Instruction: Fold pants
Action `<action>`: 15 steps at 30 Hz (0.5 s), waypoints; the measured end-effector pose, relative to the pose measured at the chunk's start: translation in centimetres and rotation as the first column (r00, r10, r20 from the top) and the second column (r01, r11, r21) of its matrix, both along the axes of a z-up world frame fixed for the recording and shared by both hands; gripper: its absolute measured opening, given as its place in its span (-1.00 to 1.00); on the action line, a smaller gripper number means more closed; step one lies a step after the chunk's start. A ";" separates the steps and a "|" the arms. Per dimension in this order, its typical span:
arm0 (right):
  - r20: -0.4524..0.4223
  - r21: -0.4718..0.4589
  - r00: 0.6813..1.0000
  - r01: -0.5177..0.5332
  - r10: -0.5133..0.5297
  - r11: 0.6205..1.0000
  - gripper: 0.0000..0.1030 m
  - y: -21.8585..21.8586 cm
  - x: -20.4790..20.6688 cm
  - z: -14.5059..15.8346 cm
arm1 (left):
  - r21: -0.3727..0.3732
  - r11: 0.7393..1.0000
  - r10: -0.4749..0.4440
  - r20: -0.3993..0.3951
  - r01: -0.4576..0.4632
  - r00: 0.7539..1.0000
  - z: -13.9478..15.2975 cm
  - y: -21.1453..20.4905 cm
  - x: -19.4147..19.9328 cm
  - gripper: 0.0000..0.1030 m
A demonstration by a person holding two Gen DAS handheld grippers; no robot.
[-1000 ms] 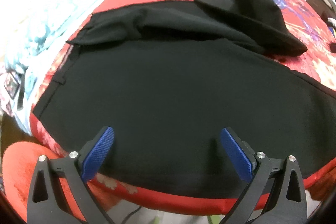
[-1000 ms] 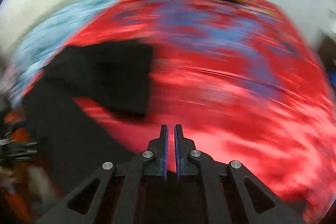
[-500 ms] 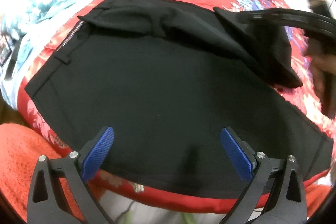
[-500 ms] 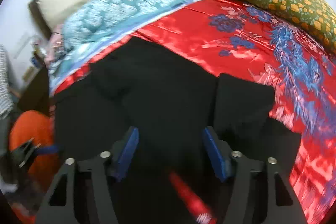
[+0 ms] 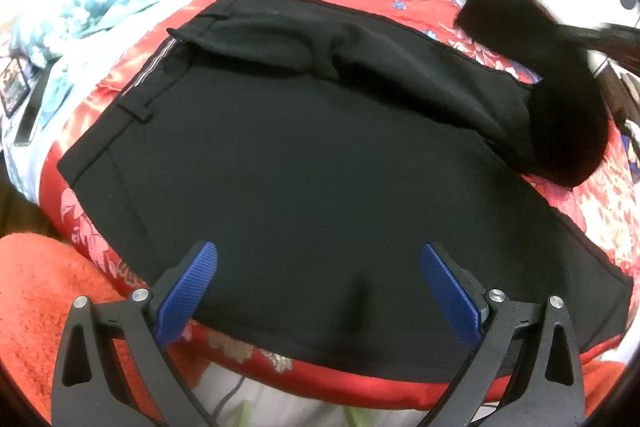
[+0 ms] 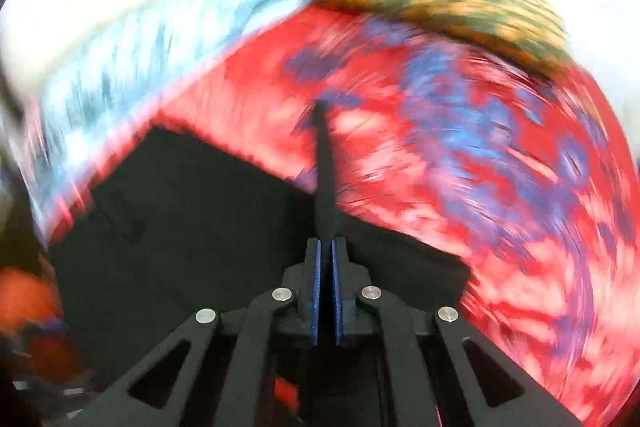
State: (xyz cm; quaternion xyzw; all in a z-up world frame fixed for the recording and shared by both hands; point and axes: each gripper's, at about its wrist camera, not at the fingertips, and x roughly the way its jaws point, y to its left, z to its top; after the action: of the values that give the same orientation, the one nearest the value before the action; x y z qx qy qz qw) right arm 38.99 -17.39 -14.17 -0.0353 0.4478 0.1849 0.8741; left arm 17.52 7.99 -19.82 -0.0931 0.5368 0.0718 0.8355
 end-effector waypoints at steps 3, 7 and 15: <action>0.010 0.148 0.982 0.185 -0.188 0.972 -0.89 -11.3 -4.0 3.5 | 0.003 1.000 -0.009 -0.005 0.009 1.000 -0.3 -0.5 0.0 0.98; -0.047 0.213 0.860 0.505 -0.508 0.836 -0.89 -26.9 -10.7 1.6 | 0.058 0.997 -0.056 -0.002 0.056 0.998 -0.5 -2.3 -0.2 0.98; -0.263 0.014 0.574 0.806 -0.775 0.592 -0.86 -42.9 -21.1 -10.7 | 0.206 0.967 -0.151 -0.015 0.151 0.988 -1.0 -5.5 -0.8 0.98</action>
State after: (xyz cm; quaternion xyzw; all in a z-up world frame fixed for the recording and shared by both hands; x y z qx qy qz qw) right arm 17.86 -60.27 -24.87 0.2481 0.5005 -0.1933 0.8066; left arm 16.69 2.47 -20.85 0.0356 0.5317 0.0633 0.8438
